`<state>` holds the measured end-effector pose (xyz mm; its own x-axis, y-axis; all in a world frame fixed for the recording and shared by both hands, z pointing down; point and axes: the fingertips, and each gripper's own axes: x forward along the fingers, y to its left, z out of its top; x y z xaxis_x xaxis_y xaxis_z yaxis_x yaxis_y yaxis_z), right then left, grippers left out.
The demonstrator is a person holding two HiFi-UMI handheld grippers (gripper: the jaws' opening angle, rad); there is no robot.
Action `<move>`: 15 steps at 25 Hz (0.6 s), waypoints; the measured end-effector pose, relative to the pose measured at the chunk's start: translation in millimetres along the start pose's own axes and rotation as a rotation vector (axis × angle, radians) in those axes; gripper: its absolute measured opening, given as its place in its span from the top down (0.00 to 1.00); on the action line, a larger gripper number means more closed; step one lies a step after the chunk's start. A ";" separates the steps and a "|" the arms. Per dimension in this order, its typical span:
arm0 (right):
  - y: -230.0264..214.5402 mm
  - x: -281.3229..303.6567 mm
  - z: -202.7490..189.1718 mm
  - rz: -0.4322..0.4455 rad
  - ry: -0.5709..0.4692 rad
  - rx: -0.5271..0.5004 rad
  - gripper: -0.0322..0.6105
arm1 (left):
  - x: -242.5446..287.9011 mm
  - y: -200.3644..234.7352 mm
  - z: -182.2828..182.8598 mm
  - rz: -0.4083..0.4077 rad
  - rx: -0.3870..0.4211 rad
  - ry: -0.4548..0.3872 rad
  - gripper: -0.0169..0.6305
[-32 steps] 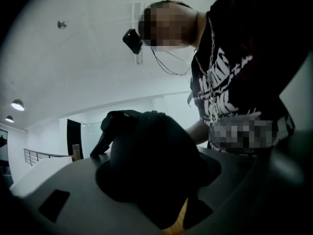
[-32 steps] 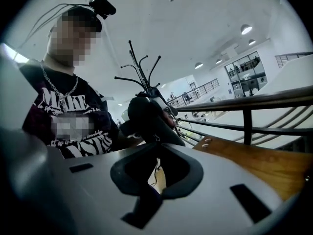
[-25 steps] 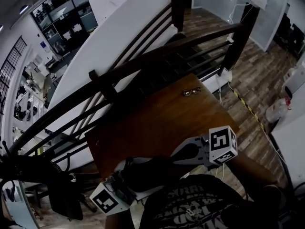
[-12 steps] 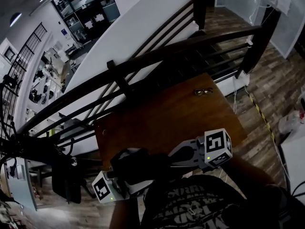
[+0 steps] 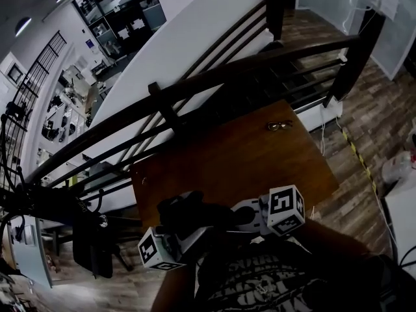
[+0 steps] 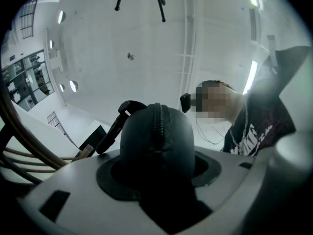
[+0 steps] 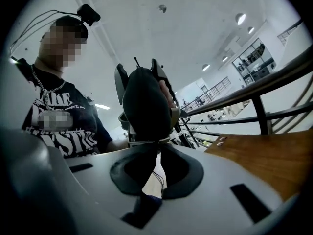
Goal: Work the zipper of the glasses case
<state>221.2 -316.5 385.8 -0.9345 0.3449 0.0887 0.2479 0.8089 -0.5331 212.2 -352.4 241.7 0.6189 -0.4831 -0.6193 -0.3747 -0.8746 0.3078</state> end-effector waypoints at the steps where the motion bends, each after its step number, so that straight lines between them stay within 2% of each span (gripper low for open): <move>1: -8.8 -1.2 -4.6 -0.040 -0.001 0.013 0.92 | -4.3 11.0 -1.4 0.032 -0.012 0.011 0.58; 4: -51.0 -15.7 -39.0 -0.246 0.041 0.091 0.92 | -26.1 60.6 -19.1 0.168 -0.096 0.088 0.58; 7: -84.7 -38.4 -80.1 -0.448 0.070 0.191 0.92 | -62.8 121.8 -72.6 0.351 -0.265 0.258 0.58; 9: -92.2 -46.1 -95.1 -0.505 0.052 0.247 0.92 | -96.9 155.6 -127.4 0.471 -0.352 0.443 0.58; 11: -95.8 -45.9 -102.3 -0.534 0.039 0.280 0.92 | -133.7 178.2 -183.7 0.568 -0.403 0.663 0.58; 13: -97.4 -41.0 -107.8 -0.551 0.046 0.293 0.92 | -170.2 189.3 -235.5 0.620 -0.392 0.919 0.58; 15: -98.2 -33.6 -113.6 -0.559 0.064 0.300 0.92 | -202.6 190.7 -276.8 0.595 -0.312 1.189 0.58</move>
<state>257.3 -353.4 530.7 -0.8825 -0.0554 0.4671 -0.3639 0.7098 -0.6032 206.5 -432.8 625.8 0.6944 -0.3920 0.6035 -0.7187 -0.4202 0.5540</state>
